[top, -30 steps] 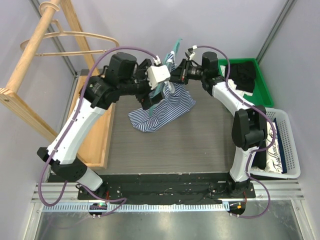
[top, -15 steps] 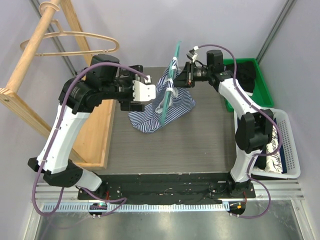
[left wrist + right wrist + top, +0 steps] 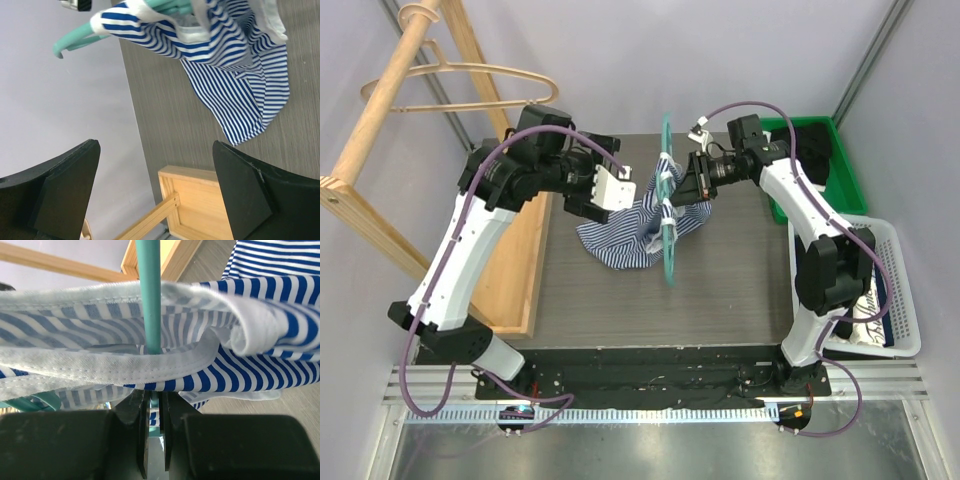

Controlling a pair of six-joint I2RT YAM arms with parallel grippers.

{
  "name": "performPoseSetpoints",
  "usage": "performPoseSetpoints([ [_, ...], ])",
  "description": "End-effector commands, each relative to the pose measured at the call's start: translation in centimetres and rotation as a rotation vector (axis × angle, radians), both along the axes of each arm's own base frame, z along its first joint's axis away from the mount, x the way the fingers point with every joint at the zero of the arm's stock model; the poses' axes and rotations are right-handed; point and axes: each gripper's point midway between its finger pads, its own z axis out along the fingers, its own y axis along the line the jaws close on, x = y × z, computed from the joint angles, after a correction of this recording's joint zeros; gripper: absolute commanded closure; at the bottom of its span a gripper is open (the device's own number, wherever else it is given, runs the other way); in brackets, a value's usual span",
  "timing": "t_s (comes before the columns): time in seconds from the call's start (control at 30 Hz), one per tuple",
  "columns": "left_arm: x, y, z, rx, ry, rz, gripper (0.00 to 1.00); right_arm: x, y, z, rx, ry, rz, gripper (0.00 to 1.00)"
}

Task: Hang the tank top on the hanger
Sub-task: Hang the tank top on the hanger.

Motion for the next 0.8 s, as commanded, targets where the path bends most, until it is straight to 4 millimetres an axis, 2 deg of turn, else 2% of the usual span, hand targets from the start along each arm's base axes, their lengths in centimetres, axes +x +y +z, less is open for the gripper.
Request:
performPoseSetpoints([
  [0.0,-0.1,-2.4,3.2,-0.156,-0.016,-0.084,0.00,-2.5,-0.5,3.0,0.017,-0.121,0.071,0.99],
  [0.03,-0.5,-2.7,4.1,-0.175,-0.030,-0.113,0.00,-2.2,-0.5,2.7,0.009,-0.115,0.067,0.99],
  [0.1,-1.9,-3.5,3.8,-0.173,0.002,-0.213,0.00,-1.8,-0.6,2.1,-0.013,-0.108,0.057,0.99],
  [0.13,-2.3,-3.7,4.7,-0.167,-0.044,-0.263,0.00,-1.6,-0.5,1.6,-0.023,-0.096,0.054,0.99],
  [0.2,-3.4,-4.0,4.1,-0.137,-0.035,-0.327,0.00,-1.2,-0.5,1.2,-0.033,-0.090,0.053,0.99],
  [0.23,-3.6,-4.1,4.1,-0.104,-0.088,-0.381,0.00,-1.1,-0.5,1.0,-0.035,-0.086,0.052,0.99],
  [0.47,-6.8,-4.0,2.1,0.040,-0.178,-0.640,0.00,-0.6,-0.4,0.3,-0.044,-0.072,0.051,0.99],
  [0.57,-7.6,-4.7,1.2,0.088,-0.205,-0.719,0.00,-0.5,-0.3,-0.2,-0.052,-0.061,0.051,0.99],
  [0.77,-8.8,-5.0,-1.9,0.268,-0.271,-0.888,0.00,-1.1,0.5,-0.9,-0.061,-0.047,0.074,0.99],
])
